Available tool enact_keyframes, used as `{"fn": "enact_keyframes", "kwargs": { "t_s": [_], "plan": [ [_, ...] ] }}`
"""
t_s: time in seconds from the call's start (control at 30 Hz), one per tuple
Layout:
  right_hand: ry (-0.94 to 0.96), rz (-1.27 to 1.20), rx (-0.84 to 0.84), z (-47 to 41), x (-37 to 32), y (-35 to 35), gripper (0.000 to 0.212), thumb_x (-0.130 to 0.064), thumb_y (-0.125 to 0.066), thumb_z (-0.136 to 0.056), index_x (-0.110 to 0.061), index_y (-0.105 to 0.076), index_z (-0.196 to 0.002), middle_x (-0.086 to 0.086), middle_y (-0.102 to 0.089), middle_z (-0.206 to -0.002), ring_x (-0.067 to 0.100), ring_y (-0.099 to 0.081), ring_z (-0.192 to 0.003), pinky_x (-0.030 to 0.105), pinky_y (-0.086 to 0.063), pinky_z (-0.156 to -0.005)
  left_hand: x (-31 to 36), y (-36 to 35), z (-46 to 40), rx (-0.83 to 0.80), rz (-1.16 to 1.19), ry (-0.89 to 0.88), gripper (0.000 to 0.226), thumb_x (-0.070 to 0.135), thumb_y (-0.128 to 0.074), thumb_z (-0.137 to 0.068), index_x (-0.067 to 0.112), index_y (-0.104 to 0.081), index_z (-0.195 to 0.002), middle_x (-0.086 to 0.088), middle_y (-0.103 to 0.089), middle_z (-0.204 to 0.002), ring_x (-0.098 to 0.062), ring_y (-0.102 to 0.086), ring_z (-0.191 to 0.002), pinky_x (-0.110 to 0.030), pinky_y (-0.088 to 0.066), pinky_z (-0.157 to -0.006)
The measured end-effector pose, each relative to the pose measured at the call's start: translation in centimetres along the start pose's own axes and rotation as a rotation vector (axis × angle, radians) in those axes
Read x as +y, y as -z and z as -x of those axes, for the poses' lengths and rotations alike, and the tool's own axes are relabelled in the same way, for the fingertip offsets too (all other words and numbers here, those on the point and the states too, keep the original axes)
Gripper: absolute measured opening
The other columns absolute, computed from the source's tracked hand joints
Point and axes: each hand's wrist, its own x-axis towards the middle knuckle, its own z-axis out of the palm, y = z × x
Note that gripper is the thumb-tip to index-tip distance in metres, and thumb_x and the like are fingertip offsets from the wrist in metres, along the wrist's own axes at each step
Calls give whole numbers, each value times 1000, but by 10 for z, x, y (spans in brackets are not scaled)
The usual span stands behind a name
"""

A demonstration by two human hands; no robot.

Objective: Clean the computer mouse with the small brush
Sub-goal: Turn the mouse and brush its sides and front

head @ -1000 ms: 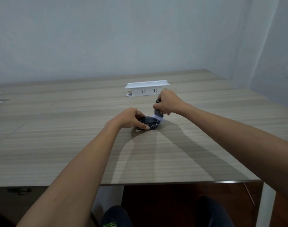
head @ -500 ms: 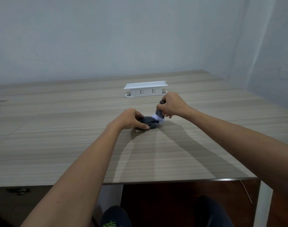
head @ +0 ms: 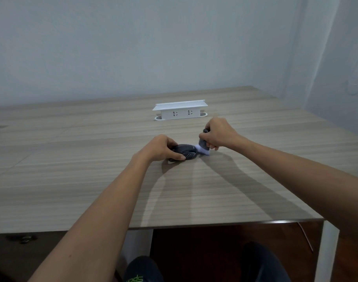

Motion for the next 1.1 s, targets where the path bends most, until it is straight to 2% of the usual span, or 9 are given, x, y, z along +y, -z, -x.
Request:
{"fn": "enact_keyframes", "kwargs": {
  "t_s": [0.07, 0.13, 0.27, 0.33, 0.47, 0.57, 0.8, 0.97, 1.1],
  "plan": [
    [0, -5, -7, 2, 2, -4, 24, -6, -63, -84, 6, -71, -65, 17, -71, -59, 29, -72, -52, 38, -63, -51, 1, 0, 0, -1, 0, 8, 48, 48, -87, -67, 21, -79, -106, 7, -78, -87, -9, -70, -84, -24, -52, -72],
    [36, -8, 1, 2, -5, -13, 24, -6, -60, -82, 11, -69, -67, 18, -70, -57, 30, -71, -49, 40, -62, -49, 1, 0, 0, 1, -7, 13, 47, 48, -87, -67, 21, -80, -105, 6, -78, -86, -12, -70, -85, -26, -53, -73],
    [138, 57, 88, -2, -16, -21, 27, -9, -57, -80, 12, -56, -62, 21, -64, -57, 36, -59, -54, 43, -52, -51, 2, -1, 2, 3, 19, 1, 40, 43, -87, -69, 20, -80, -101, 10, -73, -72, -6, -63, -68, -21, -42, -61],
    [136, 7, 91, -7, -19, -20, 28, -10, -57, -83, 11, -62, -65, 20, -68, -62, 36, -64, -59, 44, -55, -53, 1, -1, 3, 4, 33, 0, 40, 42, -88, -69, 20, -81, -102, 9, -74, -73, -8, -65, -69, -22, -44, -63],
    [91, -68, 22, -12, -22, -16, 29, -18, -61, -93, 2, -70, -74, 9, -70, -64, 22, -67, -57, 25, -54, -45, -1, -2, 4, 10, 26, -6, 42, 47, -87, -67, 23, -81, -101, 3, -78, -80, -19, -72, -80, -33, -52, -73],
    [18, -77, -19, -14, -13, -8, 27, -16, -60, -95, 2, -72, -81, 8, -68, -63, 16, -63, -50, 17, -47, -37, 0, -2, 5, 20, 35, -19, 41, 47, -87, -67, 22, -81, -99, 8, -75, -70, -9, -65, -66, -27, -46, -65],
    [-1, -110, 10, -6, -14, -1, 24, -9, -57, -90, 7, -72, -78, 18, -72, -69, 18, -61, -47, 18, -46, -36, 3, -3, 6, 41, 25, 11, 39, 45, -87, -69, 20, -81, -98, 12, -70, -62, 3, -57, -54, -12, -38, -54],
    [33, -125, 19, 1, -20, -6, 22, -8, -55, -88, 4, -67, -73, 16, -71, -65, 7, -59, -35, 22, -49, -37, 8, -10, 8, 110, 55, 87, 47, 52, -83, -71, 8, -77, -83, -6, -66, -65, -12, -51, -56, -26, -35, -56],
    [29, -105, 21, 5, -11, -5, 25, -7, -54, -90, 10, -67, -76, 21, -73, -68, 21, -67, -47, 26, -56, -41, 13, -9, 12, 137, 112, 145, 62, 68, -64, -82, 7, -77, -85, -9, -67, -70, -16, -55, -65, -30, -41, -63]
  ]
}}
